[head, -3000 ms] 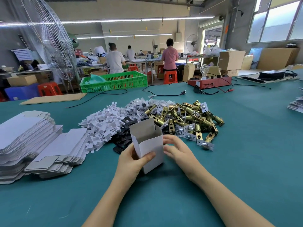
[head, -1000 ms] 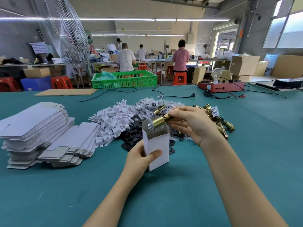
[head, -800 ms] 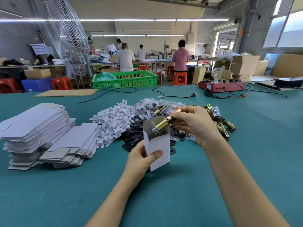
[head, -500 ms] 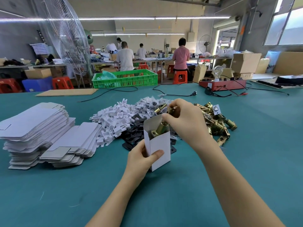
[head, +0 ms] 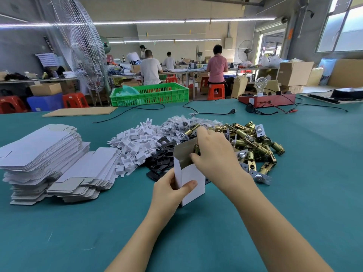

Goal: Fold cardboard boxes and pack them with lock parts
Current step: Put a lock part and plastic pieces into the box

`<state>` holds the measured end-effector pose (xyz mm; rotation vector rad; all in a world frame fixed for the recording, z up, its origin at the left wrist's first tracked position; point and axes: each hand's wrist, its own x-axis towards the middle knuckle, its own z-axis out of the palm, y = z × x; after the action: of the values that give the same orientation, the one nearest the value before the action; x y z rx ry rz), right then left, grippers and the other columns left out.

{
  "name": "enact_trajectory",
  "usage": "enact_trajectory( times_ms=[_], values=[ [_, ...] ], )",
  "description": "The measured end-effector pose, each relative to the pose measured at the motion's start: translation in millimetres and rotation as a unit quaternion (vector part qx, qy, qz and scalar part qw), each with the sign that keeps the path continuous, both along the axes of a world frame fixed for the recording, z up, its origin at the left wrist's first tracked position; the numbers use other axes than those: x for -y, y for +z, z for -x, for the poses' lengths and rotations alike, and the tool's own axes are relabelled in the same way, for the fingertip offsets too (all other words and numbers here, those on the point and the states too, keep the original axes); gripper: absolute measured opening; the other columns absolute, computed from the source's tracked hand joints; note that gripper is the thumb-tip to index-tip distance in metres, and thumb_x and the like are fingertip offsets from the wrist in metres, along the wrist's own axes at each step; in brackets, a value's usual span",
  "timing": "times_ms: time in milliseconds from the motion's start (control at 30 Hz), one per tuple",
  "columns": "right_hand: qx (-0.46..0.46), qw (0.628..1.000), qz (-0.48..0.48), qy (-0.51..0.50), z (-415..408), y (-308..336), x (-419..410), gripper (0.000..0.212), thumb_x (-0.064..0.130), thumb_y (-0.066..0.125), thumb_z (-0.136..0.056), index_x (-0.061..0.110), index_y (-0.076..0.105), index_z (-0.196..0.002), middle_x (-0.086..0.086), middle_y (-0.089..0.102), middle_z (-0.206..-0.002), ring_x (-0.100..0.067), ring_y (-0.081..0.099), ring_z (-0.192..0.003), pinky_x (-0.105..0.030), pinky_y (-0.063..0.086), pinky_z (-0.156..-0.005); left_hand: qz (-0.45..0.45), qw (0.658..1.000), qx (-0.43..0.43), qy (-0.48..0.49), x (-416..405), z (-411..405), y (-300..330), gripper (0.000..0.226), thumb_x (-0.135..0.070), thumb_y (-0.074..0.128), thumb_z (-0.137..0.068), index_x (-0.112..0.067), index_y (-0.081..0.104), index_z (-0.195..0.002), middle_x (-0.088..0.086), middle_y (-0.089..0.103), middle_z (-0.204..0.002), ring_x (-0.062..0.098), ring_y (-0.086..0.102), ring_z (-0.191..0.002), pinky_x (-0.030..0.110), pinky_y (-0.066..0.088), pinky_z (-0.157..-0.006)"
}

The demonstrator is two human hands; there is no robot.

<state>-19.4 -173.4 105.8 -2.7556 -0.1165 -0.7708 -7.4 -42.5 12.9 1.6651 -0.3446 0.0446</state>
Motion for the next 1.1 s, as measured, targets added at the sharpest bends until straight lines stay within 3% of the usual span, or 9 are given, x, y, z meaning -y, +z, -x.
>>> enact_trajectory(
  times_ms=[100,267,467,567,667,833,933,1100],
  values=[
    [-0.007,1.0,0.017,-0.016,0,0,0,0.034,0.022,0.063,-0.087,0.016,0.029,-0.086,0.0,0.033,-0.078,-0.023,0.034,-0.08,-0.03,0.028,-0.063,0.002,1.0,0.001,0.0,0,0,0,0.025,-0.032,0.076,-0.069,-0.04,0.07,-0.092,0.004,0.073,-0.094,0.035,0.064,-0.093,0.056,0.053,-0.085],
    [-0.026,1.0,0.012,0.005,-1,0,-1,0.015,0.018,0.058,-0.089,0.012,0.045,-0.082,-0.003,0.038,-0.086,-0.024,0.043,-0.079,-0.032,0.039,-0.063,0.006,1.0,0.0,0.001,1,0,1,0.023,-0.034,0.076,-0.069,-0.038,0.069,-0.091,0.012,0.071,-0.097,0.039,0.063,-0.095,0.059,0.051,-0.086],
    [-0.052,0.998,-0.018,-0.01,-3,0,11,0.01,0.02,0.055,-0.091,0.01,0.058,-0.091,-0.007,0.05,-0.093,-0.027,0.053,-0.085,-0.039,0.05,-0.074,0.01,1.0,-0.003,0.006,0,-1,1,0.025,-0.034,0.076,-0.068,-0.03,0.068,-0.092,0.023,0.065,-0.103,0.035,0.061,-0.085,0.059,0.048,-0.089],
    [-0.063,0.998,-0.026,0.008,-3,2,15,0.01,0.02,0.058,-0.089,0.01,0.06,-0.091,-0.007,0.059,-0.09,-0.026,0.055,-0.087,-0.039,0.05,-0.076,0.007,1.0,-0.006,0.005,1,-2,0,0.026,-0.035,0.075,-0.068,-0.043,0.069,-0.092,0.012,0.07,-0.1,0.037,0.062,-0.097,0.055,0.05,-0.088],
    [-0.075,0.994,-0.066,0.042,-2,3,18,0.011,0.021,0.061,-0.089,0.011,0.062,-0.089,-0.004,0.063,-0.085,-0.022,0.059,-0.083,-0.034,0.051,-0.073,0.012,1.0,-0.008,0.005,0,-5,-2,0.027,-0.034,0.075,-0.068,-0.046,0.069,-0.092,0.004,0.072,-0.097,0.033,0.064,-0.096,0.051,0.052,-0.087],
    [-0.112,0.954,-0.258,0.106,-4,10,35,0.008,0.025,0.061,-0.091,0.017,0.064,-0.09,-0.002,0.069,-0.08,-0.013,0.069,-0.065,-0.027,0.056,-0.063,0.025,1.0,-0.011,0.008,-1,-8,-7,0.025,-0.027,0.078,-0.072,-0.034,0.071,-0.096,-0.007,0.075,-0.095,0.023,0.068,-0.093,0.045,0.055,-0.085],
    [-0.091,0.941,-0.317,0.07,-10,1,55,0.006,0.021,0.06,-0.091,0.017,0.064,-0.091,-0.004,0.07,-0.079,-0.015,0.07,-0.065,-0.033,0.058,-0.064,0.017,1.0,-0.006,0.004,-3,-9,-9,0.025,-0.019,0.08,-0.078,-0.034,0.071,-0.096,-0.009,0.075,-0.095,0.019,0.069,-0.093,0.036,0.056,-0.08],
    [-0.153,0.948,-0.278,-0.025,-28,-41,64,0.013,0.016,0.064,-0.087,0.02,0.062,-0.074,-0.001,0.066,-0.077,-0.018,0.065,-0.074,-0.033,0.056,-0.066,0.01,1.0,-0.005,-0.001,-4,-10,-9,0.027,-0.027,0.081,-0.074,-0.034,0.071,-0.098,-0.01,0.075,-0.096,0.013,0.07,-0.092,0.033,0.057,-0.08]
  ],
)
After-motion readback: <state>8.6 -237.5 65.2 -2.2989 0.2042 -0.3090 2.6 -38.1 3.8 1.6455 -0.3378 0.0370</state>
